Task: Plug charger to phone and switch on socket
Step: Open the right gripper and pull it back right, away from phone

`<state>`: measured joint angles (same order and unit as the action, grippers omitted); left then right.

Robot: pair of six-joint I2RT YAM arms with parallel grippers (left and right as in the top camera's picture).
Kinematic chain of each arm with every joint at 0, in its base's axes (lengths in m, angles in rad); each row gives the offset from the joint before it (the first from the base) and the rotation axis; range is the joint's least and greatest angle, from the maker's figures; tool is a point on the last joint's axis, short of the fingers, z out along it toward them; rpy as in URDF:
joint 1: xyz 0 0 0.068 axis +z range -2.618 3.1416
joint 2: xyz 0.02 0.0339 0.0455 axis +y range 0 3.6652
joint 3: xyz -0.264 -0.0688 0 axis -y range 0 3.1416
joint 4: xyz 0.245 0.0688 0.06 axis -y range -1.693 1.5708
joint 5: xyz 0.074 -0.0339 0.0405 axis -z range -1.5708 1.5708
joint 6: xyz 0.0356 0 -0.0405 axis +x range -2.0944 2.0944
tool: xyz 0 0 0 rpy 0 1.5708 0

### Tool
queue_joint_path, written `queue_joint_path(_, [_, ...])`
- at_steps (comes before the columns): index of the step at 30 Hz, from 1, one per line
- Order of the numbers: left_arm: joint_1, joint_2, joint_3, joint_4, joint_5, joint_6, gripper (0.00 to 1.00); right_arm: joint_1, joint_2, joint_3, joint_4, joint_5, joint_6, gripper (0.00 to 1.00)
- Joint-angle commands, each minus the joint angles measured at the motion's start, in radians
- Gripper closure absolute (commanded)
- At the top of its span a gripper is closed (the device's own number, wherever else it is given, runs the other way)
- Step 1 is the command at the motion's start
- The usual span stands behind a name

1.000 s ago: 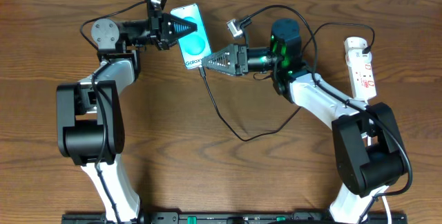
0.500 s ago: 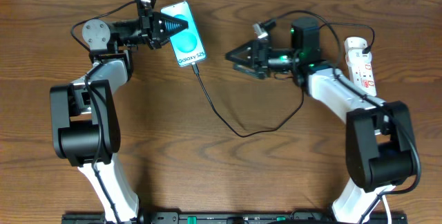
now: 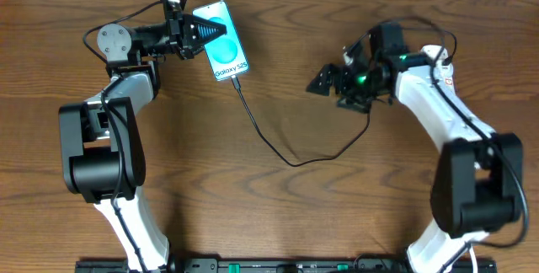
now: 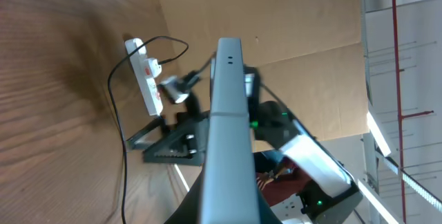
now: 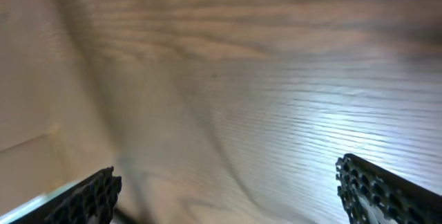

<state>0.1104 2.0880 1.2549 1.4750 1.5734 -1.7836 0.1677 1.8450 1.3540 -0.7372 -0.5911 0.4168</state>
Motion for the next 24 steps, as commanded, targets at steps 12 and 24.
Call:
queue_joint_path(12, [0.003,-0.005,-0.092,0.015,-0.001,0.093,0.93,0.004,-0.496,0.039,-0.170,0.273,-0.029,0.01])
queue_joint_path(24, [0.004,0.000,-0.169,-0.170,-0.003,0.272,0.92,0.008,-0.578,0.039,-0.255,0.304,-0.029,0.01])
